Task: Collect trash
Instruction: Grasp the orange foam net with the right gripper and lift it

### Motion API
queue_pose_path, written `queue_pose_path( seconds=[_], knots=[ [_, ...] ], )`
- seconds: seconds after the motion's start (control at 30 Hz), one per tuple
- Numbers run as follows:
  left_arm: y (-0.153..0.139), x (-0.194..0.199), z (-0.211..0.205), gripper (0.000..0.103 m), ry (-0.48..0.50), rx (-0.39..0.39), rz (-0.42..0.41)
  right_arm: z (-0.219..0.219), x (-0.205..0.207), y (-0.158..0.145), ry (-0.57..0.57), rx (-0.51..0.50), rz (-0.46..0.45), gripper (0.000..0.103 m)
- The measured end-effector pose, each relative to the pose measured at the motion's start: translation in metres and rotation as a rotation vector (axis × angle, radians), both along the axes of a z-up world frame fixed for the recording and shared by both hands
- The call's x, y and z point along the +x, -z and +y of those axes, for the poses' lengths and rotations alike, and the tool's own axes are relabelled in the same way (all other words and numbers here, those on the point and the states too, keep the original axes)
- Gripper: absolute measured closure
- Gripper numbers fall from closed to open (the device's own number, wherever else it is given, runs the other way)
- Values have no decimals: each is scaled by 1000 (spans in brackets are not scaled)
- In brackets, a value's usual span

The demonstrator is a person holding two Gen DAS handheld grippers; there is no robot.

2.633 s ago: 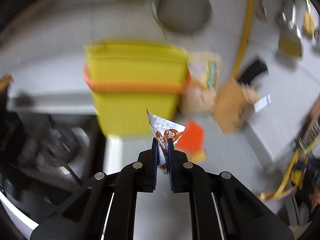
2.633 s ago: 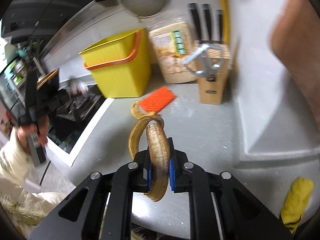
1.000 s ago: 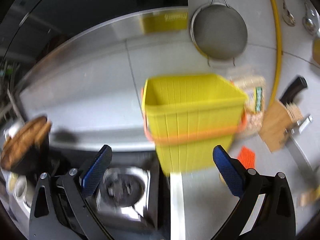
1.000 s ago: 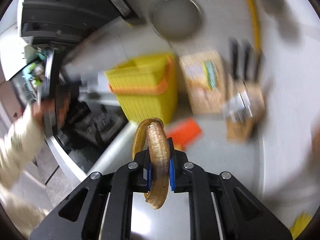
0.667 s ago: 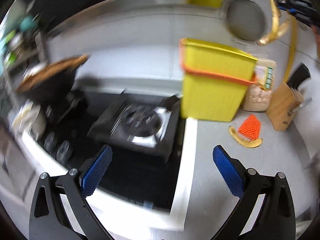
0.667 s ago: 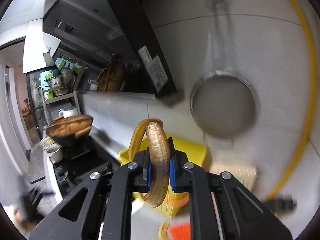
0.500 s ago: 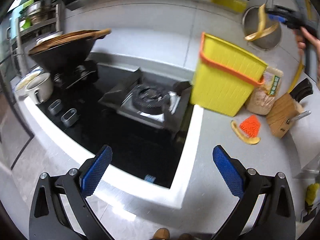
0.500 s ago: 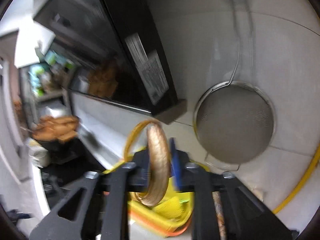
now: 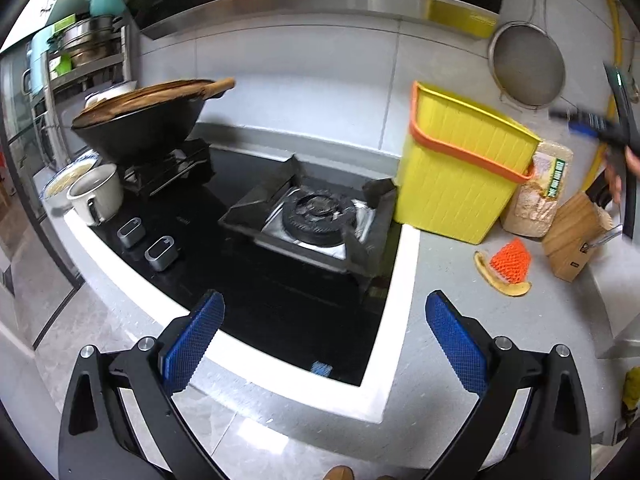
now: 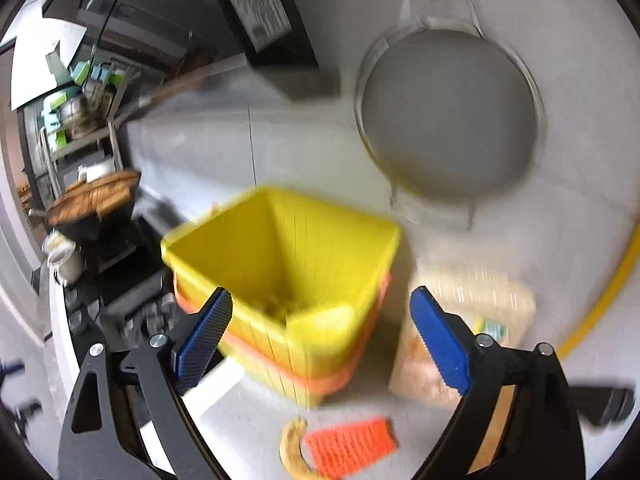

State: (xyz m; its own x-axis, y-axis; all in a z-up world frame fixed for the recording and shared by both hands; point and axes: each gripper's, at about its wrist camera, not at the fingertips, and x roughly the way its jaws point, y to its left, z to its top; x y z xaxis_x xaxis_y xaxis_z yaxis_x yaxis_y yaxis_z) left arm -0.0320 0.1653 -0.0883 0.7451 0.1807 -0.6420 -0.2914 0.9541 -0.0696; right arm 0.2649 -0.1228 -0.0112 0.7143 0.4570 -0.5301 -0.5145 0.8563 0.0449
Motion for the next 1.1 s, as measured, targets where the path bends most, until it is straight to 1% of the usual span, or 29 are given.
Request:
queue_pose_path(
  seconds=[0.1, 0.17, 0.23, 0.3, 0.37, 0.4, 0.5, 0.6, 0.7, 0.77, 0.8, 0.83, 0.87, 0.9, 0.93, 0.97, 1.0, 1.07, 1.1],
  knots=[
    [2, 11, -14, 4, 46, 1, 10, -22, -13, 45, 26, -17, 95, 15],
    [4, 17, -23, 4, 78, 7, 21, -27, -17, 78, 50, -44, 162, 15],
    [6, 21, -33, 4, 107, 15, 32, -30, -20, 117, 82, -94, 228, 15],
    [7, 23, -38, 4, 125, 22, 38, -29, -20, 147, 118, -141, 279, 15],
    [8, 23, -40, 4, 137, 48, 41, -29, -18, 172, 153, -181, 315, 15],
    [9, 21, -40, 4, 140, 62, 41, -29, -16, 188, 171, -193, 349, 15],
    [9, 17, -36, 4, 138, 77, 49, -26, -3, 216, 202, -202, 420, 15],
    [11, 12, -31, 4, 121, 87, 71, -20, 7, 237, 209, -211, 469, 15],
    [15, 7, -24, 4, 101, 92, 94, -15, 15, 248, 209, -212, 499, 15],
    [17, 8, -21, 4, 93, 83, 104, -15, 21, 253, 218, -183, 527, 15],
    [17, 8, -20, 4, 94, 82, 106, -14, 24, 254, 219, -176, 525, 16],
    [18, 9, -20, 4, 97, 84, 109, -13, 25, 254, 218, -180, 523, 19],
    [18, 11, -20, 4, 103, 87, 110, -12, 24, 253, 209, -184, 512, 32],
    [18, 14, -22, 4, 112, 90, 109, -7, 23, 251, 183, -182, 498, 53],
    [18, 17, -24, 4, 120, 90, 108, -3, 21, 249, 146, -168, 494, 69],
    [19, 20, -26, 4, 129, 88, 105, 0, 19, 247, 96, -139, 520, 89],
    [19, 26, -29, 4, 145, 81, 103, 2, 17, 246, 80, -129, 539, 92],
    [21, 36, -38, 4, 184, 77, 93, 5, 9, 241, 70, -159, 515, 93],
    [22, 41, -42, 4, 202, 79, 88, 4, 0, 235, 60, -146, 502, 93]
  ],
)
